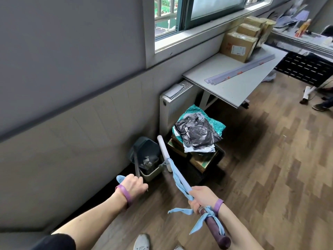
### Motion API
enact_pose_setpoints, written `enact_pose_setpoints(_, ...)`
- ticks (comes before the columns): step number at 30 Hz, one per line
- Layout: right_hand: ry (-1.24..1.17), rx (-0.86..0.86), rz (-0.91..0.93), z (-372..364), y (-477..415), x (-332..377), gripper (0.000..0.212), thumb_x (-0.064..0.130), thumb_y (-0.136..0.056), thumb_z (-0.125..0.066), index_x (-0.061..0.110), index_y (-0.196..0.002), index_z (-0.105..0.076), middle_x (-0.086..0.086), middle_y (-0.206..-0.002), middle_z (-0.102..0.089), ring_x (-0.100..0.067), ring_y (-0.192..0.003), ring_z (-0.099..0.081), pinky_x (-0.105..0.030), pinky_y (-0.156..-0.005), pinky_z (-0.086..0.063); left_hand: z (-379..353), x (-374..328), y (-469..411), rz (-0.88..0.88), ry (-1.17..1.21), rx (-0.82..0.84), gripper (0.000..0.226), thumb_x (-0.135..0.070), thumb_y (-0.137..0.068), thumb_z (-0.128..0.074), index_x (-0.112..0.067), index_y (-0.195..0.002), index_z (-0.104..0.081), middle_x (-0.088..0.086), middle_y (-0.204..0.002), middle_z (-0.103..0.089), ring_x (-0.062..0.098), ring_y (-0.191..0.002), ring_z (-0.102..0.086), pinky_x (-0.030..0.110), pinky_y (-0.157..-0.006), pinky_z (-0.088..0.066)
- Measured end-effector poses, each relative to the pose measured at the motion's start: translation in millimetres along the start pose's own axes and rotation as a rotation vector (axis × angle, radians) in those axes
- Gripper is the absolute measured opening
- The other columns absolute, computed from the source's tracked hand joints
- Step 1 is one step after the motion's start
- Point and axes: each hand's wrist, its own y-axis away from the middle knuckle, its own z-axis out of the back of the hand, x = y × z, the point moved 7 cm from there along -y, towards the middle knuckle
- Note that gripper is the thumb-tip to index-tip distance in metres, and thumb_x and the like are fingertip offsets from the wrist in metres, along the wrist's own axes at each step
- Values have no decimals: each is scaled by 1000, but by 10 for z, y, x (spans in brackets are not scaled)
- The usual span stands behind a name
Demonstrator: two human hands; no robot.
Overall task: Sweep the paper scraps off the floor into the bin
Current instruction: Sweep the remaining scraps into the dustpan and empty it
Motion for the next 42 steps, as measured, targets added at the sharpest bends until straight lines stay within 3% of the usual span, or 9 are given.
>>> enact_pose_setpoints(16,-47,41,20,-143,-48,-206,25,7,-98,-38,6,-77,-50,-2,-53,-37,-7,-33,-34,-17,-34,-32,-383,-81,231,34,-23,91,30,-14,-66,-31,-21,-47,-54,2,-48,-49,19,-32,-45,27,-47,-18)
enact_pose_setpoints(25,32,18,53,-107,-46,-173,21,10,-98,-39,6,-83,-54,-4,-61,-39,-7,-37,-35,-18,-38,-33,-384,-126,214,-18,-86,207,14,-14,-59,-51,-22,-49,-58,2,-51,-54,17,-35,-48,24,-48,-20)
enact_pose_setpoints(29,-76,23,-6,-155,-100,-293,25,2,-96,-35,6,-73,-44,-4,-54,-34,-8,-34,-30,-16,-33,-27,-426,-215,192,-144,-119,345,21,-8,-88,-40,-7,-95,-60,17,-92,-58,31,-81,-63,36,-66,-31)
enact_pose_setpoints(30,-82,20,-13,-152,-95,-307,25,3,-97,-35,5,-74,-46,-4,-54,-34,-8,-34,-30,-17,-33,-28,-377,-191,180,-130,-81,319,19,-9,-87,-42,-7,-93,-60,17,-90,-58,30,-79,-63,35,-65,-30)
enact_pose_setpoints(32,-49,10,-1,-134,-72,-322,25,5,-97,-34,5,-77,-49,-4,-56,-34,-8,-35,-31,-18,-34,-29,-302,-155,183,-78,-59,315,12,-14,-70,-53,-18,-65,-63,7,-64,-57,21,-50,-58,28,-54,-25)
enact_pose_setpoints(34,-20,-1,24,-110,-38,-306,22,5,-96,-34,5,-79,-48,-5,-59,-33,-8,-36,-31,-18,-36,-28,-422,-97,196,-29,-6,286,20,-19,-62,-44,-23,-47,-56,0,-49,-49,16,-33,-46,26,-48,-18)
enact_pose_setpoints(36,-8,-12,45,-84,-10,-272,20,5,-96,-36,5,-82,-50,-5,-61,-34,-8,-38,-32,-19,-38,-30,-478,-73,266,3,-59,251,21,-20,-63,-42,-23,-46,-54,1,-48,-49,17,-32,-44,27,-48,-17)
enact_pose_setpoints(38,2,-17,58,-79,10,-251,19,7,-97,-38,5,-85,-53,-5,-62,-36,-7,-39,-33,-19,-40,-32,-479,-36,295,11,-71,248,12,-23,-59,-58,-22,-48,-54,1,-50,-49,17,-33,-44,27,-48,-18)
enact_pose_setpoints(42,-9,-9,60,-144,62,-241,18,7,-97,-37,4,-86,-51,-4,-59,-36,-8,-38,-33,-18,-39,-32,-293,114,229,73,90,197,30,-24,-38,-85,-24,-51,-57,-2,-49,-50,18,-33,-49,25,-47,-20)
